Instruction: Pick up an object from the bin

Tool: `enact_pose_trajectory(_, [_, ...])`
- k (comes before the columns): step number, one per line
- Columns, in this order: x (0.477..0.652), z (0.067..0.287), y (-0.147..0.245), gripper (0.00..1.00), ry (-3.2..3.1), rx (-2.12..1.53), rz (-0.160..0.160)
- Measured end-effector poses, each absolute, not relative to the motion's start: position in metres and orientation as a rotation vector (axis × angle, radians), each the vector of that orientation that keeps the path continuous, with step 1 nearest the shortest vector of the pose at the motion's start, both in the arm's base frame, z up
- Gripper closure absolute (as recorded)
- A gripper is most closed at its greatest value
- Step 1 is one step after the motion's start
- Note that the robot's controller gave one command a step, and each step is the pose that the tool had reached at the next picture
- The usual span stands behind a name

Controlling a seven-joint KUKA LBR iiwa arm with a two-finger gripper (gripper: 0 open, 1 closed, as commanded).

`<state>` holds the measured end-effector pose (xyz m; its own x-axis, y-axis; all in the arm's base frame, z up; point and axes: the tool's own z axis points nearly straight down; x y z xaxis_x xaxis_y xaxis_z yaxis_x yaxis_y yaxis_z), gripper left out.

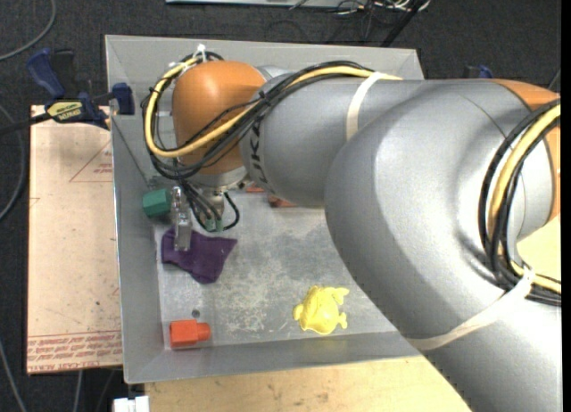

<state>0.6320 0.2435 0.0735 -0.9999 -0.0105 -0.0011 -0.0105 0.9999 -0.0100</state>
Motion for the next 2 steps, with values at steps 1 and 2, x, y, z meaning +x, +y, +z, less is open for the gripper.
enact_pose_trajectory(1, [0.6317,0.0745,0.2434,1.0,3.141,-0.015,-0.015])
enact_pose_trajectory(2, [0.6295,0.083,0.2443,1.0,3.144,-0.015,-0.011])
